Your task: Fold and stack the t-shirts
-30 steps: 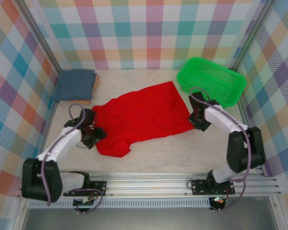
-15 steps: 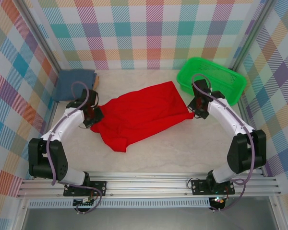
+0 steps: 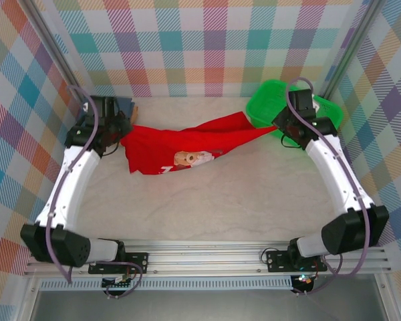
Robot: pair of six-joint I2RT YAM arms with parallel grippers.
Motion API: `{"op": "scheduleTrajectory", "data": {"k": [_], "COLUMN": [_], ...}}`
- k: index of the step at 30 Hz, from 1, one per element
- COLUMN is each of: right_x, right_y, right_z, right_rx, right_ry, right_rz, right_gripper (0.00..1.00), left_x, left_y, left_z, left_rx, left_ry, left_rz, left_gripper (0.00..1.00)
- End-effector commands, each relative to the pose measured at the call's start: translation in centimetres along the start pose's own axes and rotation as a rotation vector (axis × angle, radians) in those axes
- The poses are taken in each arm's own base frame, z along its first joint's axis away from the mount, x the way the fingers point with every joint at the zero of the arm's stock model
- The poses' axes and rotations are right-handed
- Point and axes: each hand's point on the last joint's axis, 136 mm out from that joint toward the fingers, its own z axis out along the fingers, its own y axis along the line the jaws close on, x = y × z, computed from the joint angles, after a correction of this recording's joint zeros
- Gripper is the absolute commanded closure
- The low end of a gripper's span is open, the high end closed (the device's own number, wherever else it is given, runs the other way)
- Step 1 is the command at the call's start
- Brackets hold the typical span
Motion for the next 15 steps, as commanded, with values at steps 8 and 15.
{"op": "scheduleTrajectory", "data": {"k": [8,15], "right_x": [5.1,5.0], "right_y": [-4.0,-4.5], "right_z": [2.1,5.5], "right_rx": [0.077,0.168], "right_ry": [0.12,0.121], "right_rz": [-0.032,-0.09], "right_gripper": [1.0,1.0], "left_x": [7.4,5.9], "left_y": [6.7,6.4], "left_z": [3.3,8.2], "left_rx": [-0.2,-0.238], "left_ry": [0.159,0.195], "left_rz": [0.019,0.031], "left_gripper": [1.0,1.0]}}
